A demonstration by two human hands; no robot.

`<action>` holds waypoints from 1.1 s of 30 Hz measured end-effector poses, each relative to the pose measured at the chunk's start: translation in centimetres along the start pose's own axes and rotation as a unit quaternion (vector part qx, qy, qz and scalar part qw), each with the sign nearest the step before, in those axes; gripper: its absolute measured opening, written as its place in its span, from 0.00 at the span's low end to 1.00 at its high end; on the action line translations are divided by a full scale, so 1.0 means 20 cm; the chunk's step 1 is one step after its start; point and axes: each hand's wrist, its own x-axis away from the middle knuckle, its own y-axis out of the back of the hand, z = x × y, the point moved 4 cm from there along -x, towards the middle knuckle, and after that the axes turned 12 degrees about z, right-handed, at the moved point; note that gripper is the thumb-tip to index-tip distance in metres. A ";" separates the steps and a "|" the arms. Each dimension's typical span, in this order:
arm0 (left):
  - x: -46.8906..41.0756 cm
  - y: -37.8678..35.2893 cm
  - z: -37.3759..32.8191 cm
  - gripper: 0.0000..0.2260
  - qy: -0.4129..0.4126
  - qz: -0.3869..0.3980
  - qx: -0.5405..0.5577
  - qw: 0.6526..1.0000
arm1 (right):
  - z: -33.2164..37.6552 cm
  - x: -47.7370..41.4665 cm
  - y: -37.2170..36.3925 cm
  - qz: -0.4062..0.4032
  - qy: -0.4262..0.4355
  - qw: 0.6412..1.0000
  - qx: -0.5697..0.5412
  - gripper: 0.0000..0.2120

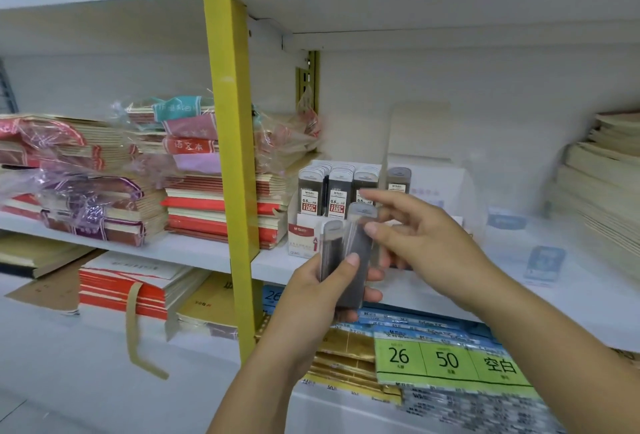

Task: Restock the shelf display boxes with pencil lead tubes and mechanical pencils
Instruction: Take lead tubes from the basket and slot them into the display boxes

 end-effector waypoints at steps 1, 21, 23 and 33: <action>0.00 -0.01 0.01 0.12 0.006 0.003 -0.005 1.000 | -0.01 0.01 0.00 -0.003 0.000 1.000 -0.024 0.17; 0.03 0.03 0.01 0.09 0.019 -0.032 -0.033 0.999 | -0.03 0.11 0.09 -0.048 -0.025 0.997 -0.059 0.10; 0.03 0.02 0.00 0.09 0.004 -0.037 -0.017 0.999 | 0.03 0.11 0.16 -0.121 0.015 0.992 -0.012 0.10; 0.00 0.05 -0.03 0.08 -0.048 -0.066 -0.013 0.997 | 0.18 -0.18 0.39 -0.109 0.048 0.908 0.401 0.11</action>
